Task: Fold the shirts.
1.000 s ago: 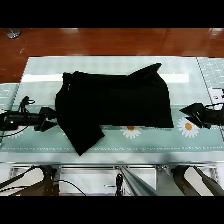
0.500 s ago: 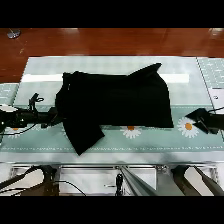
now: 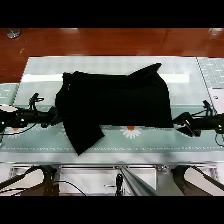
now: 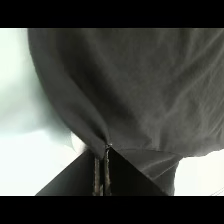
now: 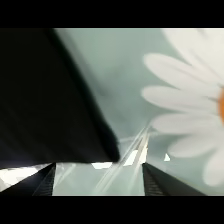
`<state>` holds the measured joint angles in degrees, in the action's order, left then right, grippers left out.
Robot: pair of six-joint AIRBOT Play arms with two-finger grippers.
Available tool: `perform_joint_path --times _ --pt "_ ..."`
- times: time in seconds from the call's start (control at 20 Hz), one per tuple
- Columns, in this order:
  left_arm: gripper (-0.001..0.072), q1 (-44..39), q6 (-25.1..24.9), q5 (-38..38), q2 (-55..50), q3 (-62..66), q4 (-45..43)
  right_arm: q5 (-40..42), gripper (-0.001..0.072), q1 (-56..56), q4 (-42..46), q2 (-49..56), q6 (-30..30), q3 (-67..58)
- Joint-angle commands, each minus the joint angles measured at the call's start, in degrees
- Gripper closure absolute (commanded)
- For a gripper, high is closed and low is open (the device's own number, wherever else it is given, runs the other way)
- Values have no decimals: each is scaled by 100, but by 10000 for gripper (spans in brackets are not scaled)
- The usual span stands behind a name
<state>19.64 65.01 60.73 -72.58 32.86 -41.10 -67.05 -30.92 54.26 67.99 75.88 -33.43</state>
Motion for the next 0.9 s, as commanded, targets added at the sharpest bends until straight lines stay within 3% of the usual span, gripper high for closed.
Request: perform_joint_path --times 0.0,0.15,0.2,0.25,0.4,0.55,0.6,0.65,0.75,0.85 --pt "685 -2 17 -168 0 4 42 323 86 647 -369 549 42 -282" --pt "685 -2 13 -162 0 4 267 391 114 1198 -439 894 109 -651" --pt "685 -2 9 -162 0 4 306 411 301 1353 -435 962 105 -761" --pt "685 2 15 -164 0 4 304 404 654 1495 -431 1001 22 -879" --pt "686 2 -105 83 59 225 955 -9 677 1845 -254 988 50 -1631" --pt "686 -4 -914 424 505 1246 2994 -435 677 2057 -251 741 332 -3488" --pt "687 0 -1370 306 754 1692 3635 -461 678 2079 -251 619 459 -4308" --pt "687 7 -1504 -92 1073 2192 3967 -470 677 2079 -275 483 549 -5073" --pt "688 11 -1478 -859 1655 3117 3851 -476 677 2079 -129 0 608 -6463" --pt "688 11 -1137 -1104 2124 3912 3132 -463 678 2079 461 -603 833 -7248"
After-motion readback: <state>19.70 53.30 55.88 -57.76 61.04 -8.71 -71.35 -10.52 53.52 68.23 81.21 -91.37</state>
